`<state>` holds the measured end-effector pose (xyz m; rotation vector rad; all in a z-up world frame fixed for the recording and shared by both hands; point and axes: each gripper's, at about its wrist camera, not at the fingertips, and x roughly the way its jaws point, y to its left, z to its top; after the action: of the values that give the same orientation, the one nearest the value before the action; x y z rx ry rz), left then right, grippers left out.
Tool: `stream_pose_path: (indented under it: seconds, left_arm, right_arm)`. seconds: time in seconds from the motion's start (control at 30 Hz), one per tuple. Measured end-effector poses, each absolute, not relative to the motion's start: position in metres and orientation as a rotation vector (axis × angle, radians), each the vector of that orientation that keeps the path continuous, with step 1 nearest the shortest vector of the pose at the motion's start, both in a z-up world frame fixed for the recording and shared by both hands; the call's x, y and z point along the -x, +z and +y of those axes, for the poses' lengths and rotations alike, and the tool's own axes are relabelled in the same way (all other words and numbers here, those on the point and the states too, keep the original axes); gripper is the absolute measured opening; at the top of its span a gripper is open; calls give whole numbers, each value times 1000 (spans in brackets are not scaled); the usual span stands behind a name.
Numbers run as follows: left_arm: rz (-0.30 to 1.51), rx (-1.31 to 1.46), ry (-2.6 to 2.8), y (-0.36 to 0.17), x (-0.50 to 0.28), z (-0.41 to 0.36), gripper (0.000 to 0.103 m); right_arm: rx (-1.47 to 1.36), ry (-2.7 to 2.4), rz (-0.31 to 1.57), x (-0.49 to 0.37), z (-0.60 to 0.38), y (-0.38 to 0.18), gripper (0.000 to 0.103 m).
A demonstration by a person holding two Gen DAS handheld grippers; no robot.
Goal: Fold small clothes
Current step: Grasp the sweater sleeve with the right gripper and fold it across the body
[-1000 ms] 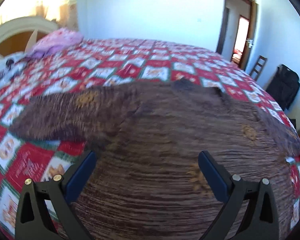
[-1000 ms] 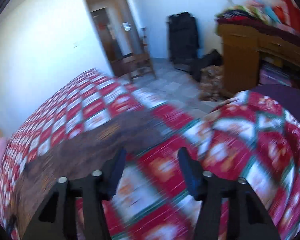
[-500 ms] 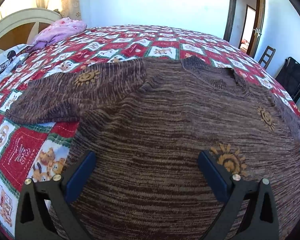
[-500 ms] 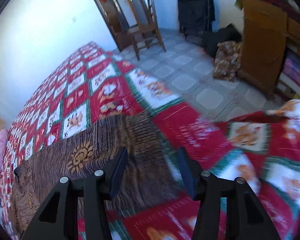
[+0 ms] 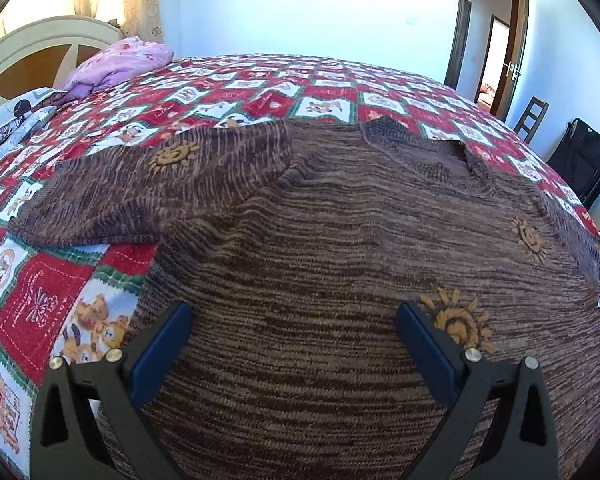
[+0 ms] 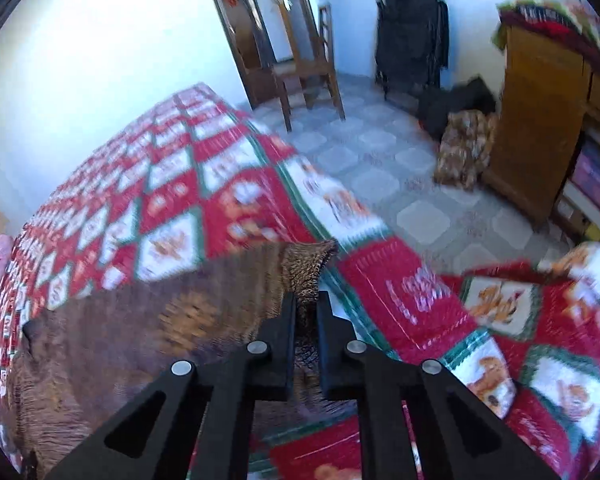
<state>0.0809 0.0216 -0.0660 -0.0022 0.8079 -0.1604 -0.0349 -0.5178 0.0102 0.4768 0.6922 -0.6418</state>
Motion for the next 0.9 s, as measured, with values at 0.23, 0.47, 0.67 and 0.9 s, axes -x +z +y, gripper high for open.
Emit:
stream_pose_path:
  seconds: [0.23,0.47,0.67,0.9]
  left_arm:
    - [796,17,-172,-66,-79,23,103]
    - [771,68,-204,-65,-78,30,103]
    - [759,92,-222,-65,-78,34,103]
    - [751,99,-229,-66,-78,34,103]
  right_arm:
    - [-340,-417,644,-19,-402,76,8]
    - [-268,-151,691,-105,-255,51,8]
    - [-211,-101,773,-148,-175,-15,8]
    - [-202,-39,799,-170,-155,-55,12]
